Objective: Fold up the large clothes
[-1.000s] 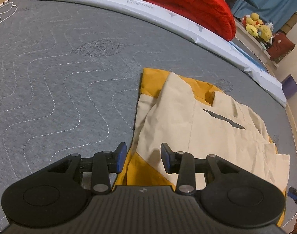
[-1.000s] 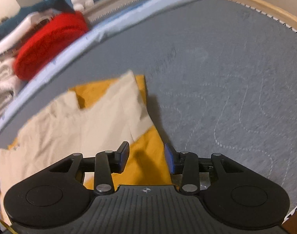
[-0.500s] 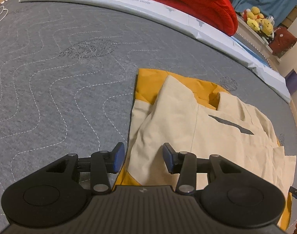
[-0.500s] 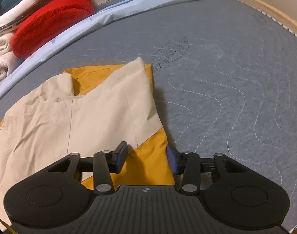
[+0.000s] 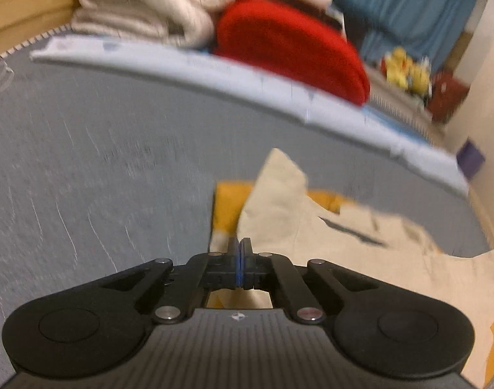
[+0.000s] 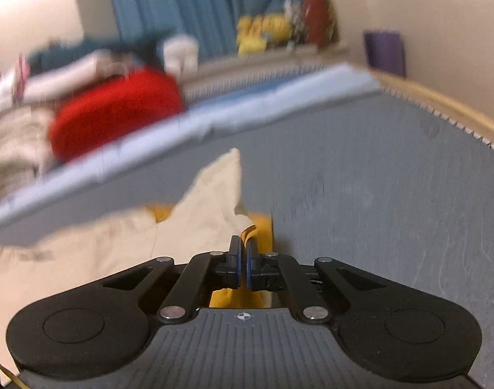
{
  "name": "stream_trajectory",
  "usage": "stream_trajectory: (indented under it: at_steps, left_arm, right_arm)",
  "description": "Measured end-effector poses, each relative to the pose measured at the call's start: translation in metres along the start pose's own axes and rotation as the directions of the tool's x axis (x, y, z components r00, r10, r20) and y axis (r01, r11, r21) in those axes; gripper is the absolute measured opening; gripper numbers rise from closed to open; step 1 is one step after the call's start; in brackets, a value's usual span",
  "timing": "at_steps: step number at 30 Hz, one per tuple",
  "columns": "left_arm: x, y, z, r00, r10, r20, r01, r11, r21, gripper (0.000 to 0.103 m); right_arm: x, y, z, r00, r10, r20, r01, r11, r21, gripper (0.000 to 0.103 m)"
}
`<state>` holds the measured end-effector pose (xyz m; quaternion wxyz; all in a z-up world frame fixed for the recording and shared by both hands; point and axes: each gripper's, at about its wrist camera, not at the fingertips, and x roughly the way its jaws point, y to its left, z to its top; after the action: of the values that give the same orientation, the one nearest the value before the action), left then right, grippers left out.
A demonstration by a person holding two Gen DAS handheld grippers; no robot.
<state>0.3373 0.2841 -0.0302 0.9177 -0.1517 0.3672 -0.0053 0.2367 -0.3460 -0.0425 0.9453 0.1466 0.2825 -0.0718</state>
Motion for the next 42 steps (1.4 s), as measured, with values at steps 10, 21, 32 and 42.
stream_trajectory:
  at_steps: [10,21,32,42]
  left_arm:
    - [-0.008,-0.019,0.016,0.980,0.088,0.179,-0.089,0.996,-0.004,0.018]
    - [0.038,0.023,-0.003,0.973,0.034,-0.230,-0.068,0.988,-0.141,0.042]
    - [0.060,0.022,-0.011,0.967,0.001,-0.253,-0.040,0.989,-0.146,0.031]
    - [0.012,-0.015,0.015,0.993,-0.009,0.121,0.009,1.000,0.008,0.000]
  right_arm:
    - [0.013,0.003,0.028,0.976,-0.141,0.167,0.116,0.982,0.148,0.003]
    - [0.078,-0.021,-0.015,0.939,-0.055,-0.340,0.123,0.976,0.182,0.034]
    - [0.079,0.005,-0.029,0.929,-0.092,-0.359,0.117,0.992,0.051,0.006]
    - [0.028,0.027,0.009,0.996,-0.087,0.005,0.086,0.994,0.061,0.000]
